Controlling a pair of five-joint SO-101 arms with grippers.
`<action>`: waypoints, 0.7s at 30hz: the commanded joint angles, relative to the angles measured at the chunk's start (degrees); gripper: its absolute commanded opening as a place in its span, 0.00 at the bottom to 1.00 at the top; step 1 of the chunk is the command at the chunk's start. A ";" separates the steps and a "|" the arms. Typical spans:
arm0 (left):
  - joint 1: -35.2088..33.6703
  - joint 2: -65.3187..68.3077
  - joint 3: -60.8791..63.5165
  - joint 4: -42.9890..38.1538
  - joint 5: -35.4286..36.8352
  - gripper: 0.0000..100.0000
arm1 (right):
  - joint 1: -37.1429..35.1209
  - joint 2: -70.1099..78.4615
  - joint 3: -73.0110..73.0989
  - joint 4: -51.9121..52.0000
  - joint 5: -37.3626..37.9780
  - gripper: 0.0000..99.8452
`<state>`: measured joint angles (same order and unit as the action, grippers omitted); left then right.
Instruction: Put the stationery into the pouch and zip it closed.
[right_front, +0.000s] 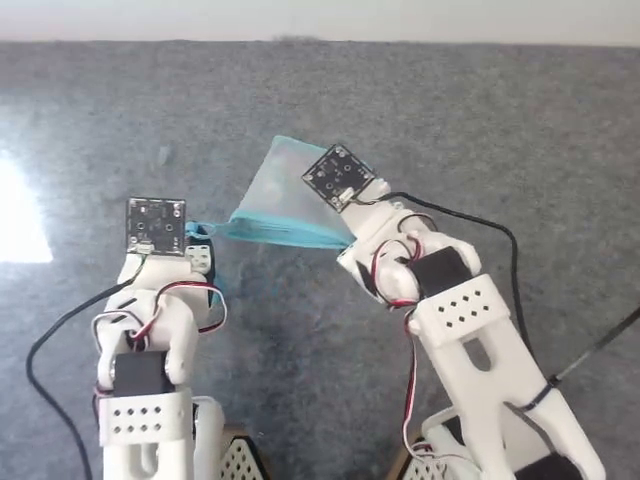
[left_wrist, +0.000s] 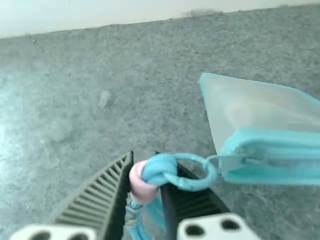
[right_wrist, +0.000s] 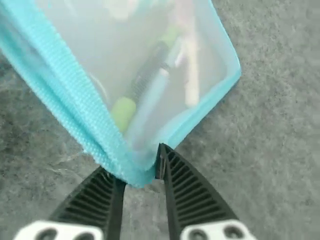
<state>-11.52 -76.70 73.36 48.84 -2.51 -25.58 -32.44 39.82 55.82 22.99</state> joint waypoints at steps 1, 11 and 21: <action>-3.52 -0.88 -4.00 -2.46 -0.62 0.01 | 6.64 0.75 0.18 -0.04 1.76 0.01; -2.90 -1.23 -2.42 -2.20 -1.93 0.03 | 9.80 0.84 0.18 0.13 -0.35 0.01; 17.32 -1.14 4.35 0.79 -2.02 0.23 | 8.48 0.84 -0.09 3.21 -5.36 0.03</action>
<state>-4.04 -76.88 76.09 49.19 -3.74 -16.97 -31.03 40.79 57.93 18.86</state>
